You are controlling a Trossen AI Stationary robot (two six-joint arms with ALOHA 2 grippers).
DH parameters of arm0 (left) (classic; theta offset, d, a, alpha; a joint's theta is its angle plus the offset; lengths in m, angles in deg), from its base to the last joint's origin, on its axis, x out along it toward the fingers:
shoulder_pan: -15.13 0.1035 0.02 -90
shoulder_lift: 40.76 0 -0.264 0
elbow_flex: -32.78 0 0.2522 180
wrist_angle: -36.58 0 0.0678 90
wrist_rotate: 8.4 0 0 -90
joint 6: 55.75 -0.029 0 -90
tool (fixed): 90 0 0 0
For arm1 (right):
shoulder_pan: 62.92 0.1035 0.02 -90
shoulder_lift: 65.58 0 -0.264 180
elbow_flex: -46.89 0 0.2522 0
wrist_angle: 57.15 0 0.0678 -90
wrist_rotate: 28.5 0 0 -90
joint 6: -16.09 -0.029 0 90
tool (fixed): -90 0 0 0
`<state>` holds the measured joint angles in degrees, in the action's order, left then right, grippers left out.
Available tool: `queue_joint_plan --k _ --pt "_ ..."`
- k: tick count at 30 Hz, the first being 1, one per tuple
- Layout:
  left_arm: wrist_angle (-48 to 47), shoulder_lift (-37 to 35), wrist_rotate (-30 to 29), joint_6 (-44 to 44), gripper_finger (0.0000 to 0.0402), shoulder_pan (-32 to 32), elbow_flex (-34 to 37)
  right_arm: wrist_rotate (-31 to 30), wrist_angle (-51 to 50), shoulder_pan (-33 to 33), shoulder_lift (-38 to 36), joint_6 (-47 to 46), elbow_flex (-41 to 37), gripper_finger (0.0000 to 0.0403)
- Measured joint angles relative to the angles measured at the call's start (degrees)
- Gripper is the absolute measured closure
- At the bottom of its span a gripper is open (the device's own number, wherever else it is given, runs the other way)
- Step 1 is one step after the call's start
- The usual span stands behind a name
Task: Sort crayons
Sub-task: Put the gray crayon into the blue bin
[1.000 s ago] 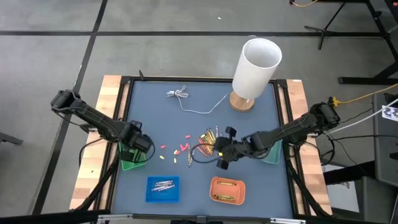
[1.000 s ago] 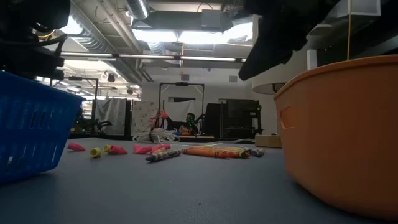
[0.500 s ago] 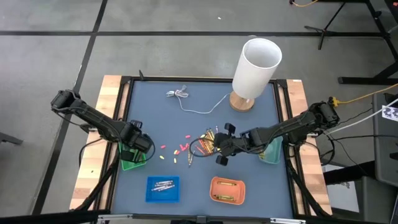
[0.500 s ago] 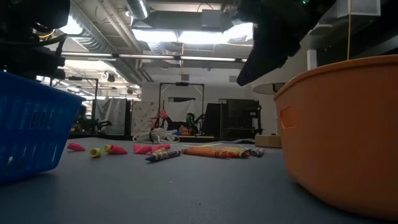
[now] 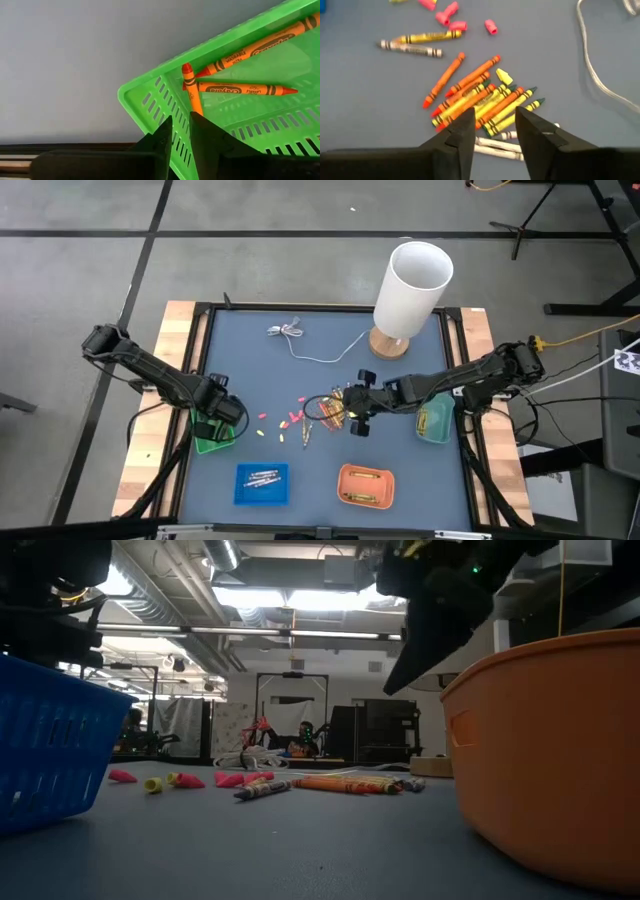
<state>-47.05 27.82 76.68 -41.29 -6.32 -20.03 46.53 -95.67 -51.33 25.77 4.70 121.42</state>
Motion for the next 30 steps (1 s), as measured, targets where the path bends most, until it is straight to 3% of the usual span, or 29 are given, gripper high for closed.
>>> queue_joint_plan --k 5,10,21,30 --pt "-0.1 0.0 3.3 0.0 0.0351 0.0 -0.6 5.4 -2.8 -2.1 0.7 10.0 0.0 0.0243" --pt "-0.3 0.0 4.0 0.0 0.0351 -1.0 -3.2 6.8 -3.3 -3.6 3.3 16.1 -0.6 0.0242" --pt "-0.1 0.0 2.3 0.0 0.0351 -5.3 -10.7 9.2 -4.2 -6.0 10.6 19.6 -0.5 0.0242" --pt "0.6 0.0 0.9 0.2 0.0351 -6.8 -11.8 11.6 -6.1 -6.0 11.9 19.6 -0.5 0.0242"
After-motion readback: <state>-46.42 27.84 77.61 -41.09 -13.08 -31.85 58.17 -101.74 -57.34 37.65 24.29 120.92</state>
